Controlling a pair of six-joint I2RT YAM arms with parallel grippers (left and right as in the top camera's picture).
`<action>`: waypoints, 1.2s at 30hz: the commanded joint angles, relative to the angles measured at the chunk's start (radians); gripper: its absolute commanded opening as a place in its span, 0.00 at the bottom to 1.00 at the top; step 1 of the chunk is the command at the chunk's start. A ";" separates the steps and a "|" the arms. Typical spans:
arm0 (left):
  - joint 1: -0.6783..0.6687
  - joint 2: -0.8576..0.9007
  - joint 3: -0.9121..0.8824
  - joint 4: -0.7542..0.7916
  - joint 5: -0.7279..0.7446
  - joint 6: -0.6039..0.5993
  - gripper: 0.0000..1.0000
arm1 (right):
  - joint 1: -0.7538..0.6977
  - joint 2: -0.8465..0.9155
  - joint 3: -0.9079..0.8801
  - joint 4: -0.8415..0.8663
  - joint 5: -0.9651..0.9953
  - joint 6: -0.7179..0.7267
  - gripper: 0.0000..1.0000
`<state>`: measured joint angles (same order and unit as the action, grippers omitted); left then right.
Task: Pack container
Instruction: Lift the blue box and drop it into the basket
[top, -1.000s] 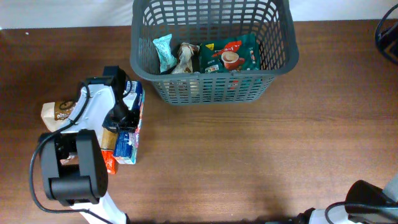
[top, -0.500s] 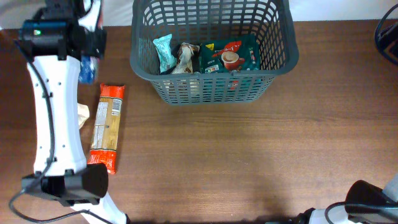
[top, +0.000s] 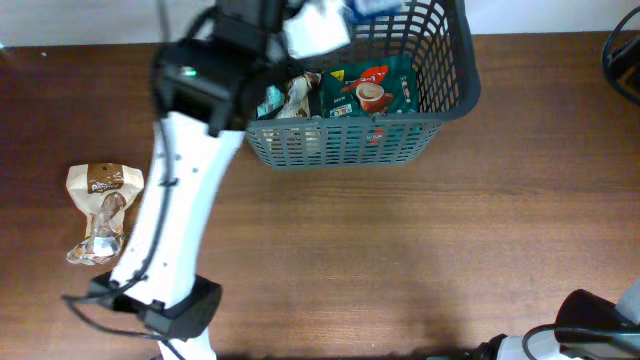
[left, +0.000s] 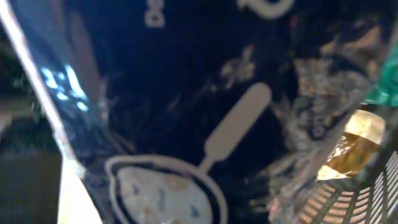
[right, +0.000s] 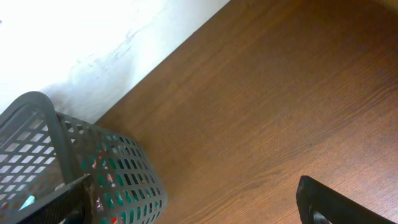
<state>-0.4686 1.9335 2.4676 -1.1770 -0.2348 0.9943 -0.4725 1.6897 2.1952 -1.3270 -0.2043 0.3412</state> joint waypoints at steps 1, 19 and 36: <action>-0.014 0.109 0.022 0.011 0.006 0.102 0.02 | 0.001 0.002 0.004 0.002 -0.002 0.008 0.99; -0.013 0.360 0.023 0.183 -0.089 0.150 0.38 | 0.001 0.002 0.004 0.002 -0.002 0.008 0.99; 0.111 0.003 0.022 0.177 -0.334 -0.241 0.77 | 0.001 0.002 0.004 0.002 -0.002 0.008 0.99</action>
<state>-0.4206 2.0659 2.4733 -0.9730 -0.5091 0.8623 -0.4725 1.6897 2.1952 -1.3270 -0.2043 0.3412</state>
